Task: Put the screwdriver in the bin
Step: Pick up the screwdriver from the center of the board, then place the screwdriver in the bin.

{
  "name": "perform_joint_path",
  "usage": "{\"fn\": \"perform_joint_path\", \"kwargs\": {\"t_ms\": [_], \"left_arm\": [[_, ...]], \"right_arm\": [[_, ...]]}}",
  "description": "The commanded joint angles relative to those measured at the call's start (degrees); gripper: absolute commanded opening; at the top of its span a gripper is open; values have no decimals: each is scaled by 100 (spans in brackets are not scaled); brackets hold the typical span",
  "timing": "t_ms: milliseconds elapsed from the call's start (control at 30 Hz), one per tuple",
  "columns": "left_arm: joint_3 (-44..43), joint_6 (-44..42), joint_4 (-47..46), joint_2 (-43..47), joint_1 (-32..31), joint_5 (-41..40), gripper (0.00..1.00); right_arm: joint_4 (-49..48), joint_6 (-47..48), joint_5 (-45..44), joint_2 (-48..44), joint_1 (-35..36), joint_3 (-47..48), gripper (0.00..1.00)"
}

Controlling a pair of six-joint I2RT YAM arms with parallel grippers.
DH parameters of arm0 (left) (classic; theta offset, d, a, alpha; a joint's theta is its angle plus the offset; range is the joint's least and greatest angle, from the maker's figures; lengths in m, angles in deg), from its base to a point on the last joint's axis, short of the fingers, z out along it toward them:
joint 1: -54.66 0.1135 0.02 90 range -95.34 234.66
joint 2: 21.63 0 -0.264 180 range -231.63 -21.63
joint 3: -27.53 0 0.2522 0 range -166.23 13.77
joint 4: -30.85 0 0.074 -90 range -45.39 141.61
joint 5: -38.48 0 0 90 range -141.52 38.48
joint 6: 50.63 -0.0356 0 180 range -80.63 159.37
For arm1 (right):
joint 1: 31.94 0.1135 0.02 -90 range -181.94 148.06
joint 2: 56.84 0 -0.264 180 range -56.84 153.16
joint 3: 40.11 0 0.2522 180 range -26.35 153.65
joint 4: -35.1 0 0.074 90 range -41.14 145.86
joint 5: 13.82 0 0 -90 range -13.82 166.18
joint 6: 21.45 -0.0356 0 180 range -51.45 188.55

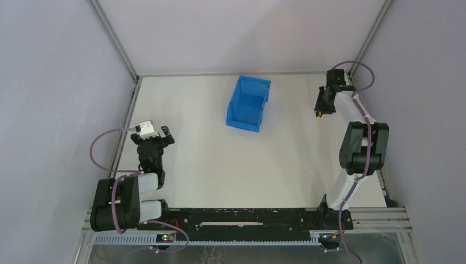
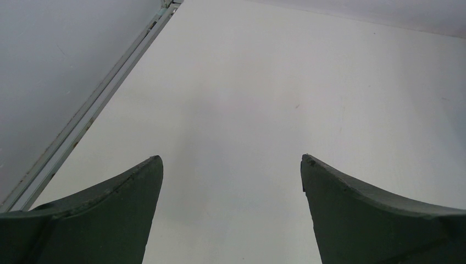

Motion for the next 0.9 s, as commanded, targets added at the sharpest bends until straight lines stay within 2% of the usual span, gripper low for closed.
{"fn": "perform_joint_path", "kwargs": {"t_ms": [0, 367, 633, 867], "left_arm": [[-166, -132, -169, 44, -36, -83, 100], [-170, -132, -169, 48, -36, -86, 100], [-167, -139, -169, 44, -36, -83, 100], [-171, -132, -169, 44, -37, -87, 100]], "right_arm": [[455, -9, -7, -739, -10, 542, 22], [1751, 48, -89, -1496, 123, 2157, 21], [2624, -277, -193, -1484, 396, 3347, 21], [2647, -622, -388, -1354, 1227, 3639, 20]]}}
